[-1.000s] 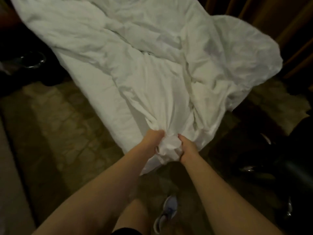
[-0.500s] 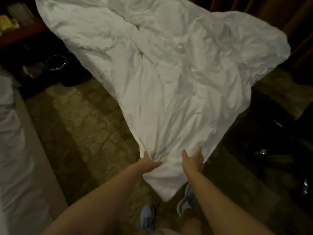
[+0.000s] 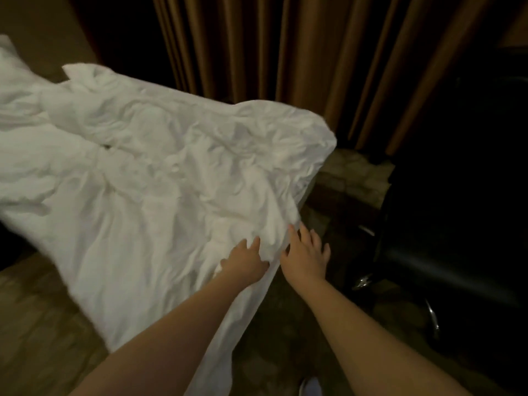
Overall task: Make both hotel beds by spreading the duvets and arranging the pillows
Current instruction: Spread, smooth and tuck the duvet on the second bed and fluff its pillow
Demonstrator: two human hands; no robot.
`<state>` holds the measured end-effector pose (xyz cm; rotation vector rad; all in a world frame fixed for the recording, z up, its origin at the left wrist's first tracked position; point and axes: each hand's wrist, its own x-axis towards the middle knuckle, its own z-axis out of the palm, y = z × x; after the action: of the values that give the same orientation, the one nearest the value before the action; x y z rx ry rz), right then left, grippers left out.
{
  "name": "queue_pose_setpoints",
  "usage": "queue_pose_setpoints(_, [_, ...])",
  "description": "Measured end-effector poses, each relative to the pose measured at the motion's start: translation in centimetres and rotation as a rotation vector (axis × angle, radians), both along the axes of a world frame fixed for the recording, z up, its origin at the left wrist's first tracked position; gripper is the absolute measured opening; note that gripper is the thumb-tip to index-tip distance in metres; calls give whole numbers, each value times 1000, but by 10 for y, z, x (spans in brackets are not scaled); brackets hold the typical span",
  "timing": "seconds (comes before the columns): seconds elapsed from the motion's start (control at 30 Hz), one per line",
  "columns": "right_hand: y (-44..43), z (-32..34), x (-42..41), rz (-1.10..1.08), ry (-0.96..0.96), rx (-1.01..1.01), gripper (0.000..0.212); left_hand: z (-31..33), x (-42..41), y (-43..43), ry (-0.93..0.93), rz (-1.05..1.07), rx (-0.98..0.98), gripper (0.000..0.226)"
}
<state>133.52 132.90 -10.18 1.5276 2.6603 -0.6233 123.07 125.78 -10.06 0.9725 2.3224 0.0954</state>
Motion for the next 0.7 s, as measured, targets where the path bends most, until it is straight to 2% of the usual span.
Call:
queue_pose_setpoints(0.27, [194, 52, 0, 29, 22, 161, 61, 56, 8, 193, 182, -60, 137, 67])
queue_pose_setpoints(0.43, [311, 53, -42, 36, 6, 185, 60, 55, -40, 308, 277, -60, 169, 69])
queue_pose_setpoints(0.7, [527, 59, -152, 14, 1, 162, 58, 55, -136, 535, 305, -132, 142, 69])
